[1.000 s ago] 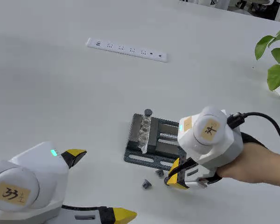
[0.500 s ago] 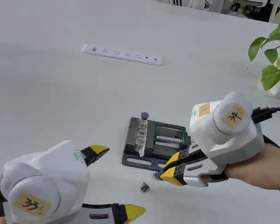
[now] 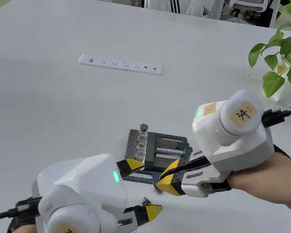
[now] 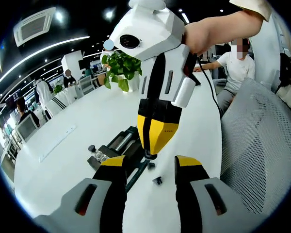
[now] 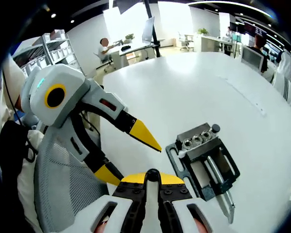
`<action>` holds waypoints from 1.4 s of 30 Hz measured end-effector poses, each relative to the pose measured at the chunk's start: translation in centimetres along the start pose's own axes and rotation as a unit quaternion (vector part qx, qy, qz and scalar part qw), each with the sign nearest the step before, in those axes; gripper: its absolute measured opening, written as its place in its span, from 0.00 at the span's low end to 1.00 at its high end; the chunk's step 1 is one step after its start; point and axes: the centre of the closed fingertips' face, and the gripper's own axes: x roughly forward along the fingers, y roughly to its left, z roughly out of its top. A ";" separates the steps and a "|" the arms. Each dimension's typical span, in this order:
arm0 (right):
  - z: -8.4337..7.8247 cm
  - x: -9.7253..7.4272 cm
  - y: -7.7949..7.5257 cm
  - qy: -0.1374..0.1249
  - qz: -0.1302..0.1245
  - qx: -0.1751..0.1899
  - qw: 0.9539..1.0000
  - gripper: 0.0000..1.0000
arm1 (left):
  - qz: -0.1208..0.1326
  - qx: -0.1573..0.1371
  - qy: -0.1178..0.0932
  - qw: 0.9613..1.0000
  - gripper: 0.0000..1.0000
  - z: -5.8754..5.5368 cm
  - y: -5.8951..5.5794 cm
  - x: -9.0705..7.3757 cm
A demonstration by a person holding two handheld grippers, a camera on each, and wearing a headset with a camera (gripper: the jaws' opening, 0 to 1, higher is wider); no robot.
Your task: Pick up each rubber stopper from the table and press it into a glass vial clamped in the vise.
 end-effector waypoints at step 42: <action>0.0 0.3 1.4 0.011 0.024 0.033 0.999 0.03 | -0.012 0.044 0.010 0.999 0.08 -0.6 -0.8 0.5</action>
